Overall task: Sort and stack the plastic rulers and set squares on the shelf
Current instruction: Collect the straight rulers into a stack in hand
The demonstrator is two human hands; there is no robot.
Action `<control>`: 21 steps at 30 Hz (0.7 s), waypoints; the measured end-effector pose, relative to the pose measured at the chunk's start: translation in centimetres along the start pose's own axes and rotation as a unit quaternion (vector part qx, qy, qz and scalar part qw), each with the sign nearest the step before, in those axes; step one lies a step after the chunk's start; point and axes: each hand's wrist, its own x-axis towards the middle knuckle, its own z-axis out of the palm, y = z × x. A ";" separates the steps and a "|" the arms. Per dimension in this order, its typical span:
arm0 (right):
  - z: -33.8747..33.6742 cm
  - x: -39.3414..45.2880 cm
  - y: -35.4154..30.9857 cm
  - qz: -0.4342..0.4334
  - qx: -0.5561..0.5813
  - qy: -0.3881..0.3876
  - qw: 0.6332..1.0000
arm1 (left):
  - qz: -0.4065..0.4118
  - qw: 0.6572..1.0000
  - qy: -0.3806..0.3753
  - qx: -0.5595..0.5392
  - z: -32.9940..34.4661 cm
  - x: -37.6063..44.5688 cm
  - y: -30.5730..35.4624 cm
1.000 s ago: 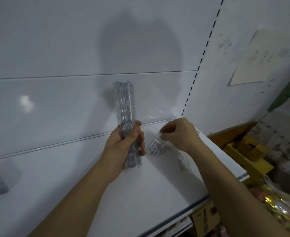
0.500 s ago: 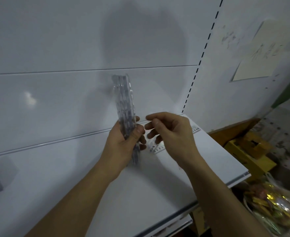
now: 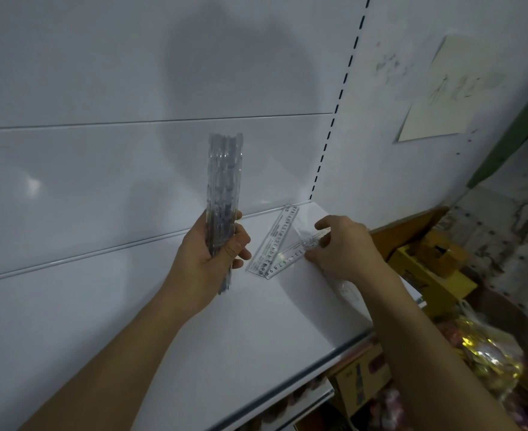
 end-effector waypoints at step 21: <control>-1.3 0.6 -0.1 -0.014 0.128 -0.031 0.991 | -0.026 0.999 -0.010 -0.017 0.2 -0.7 0.5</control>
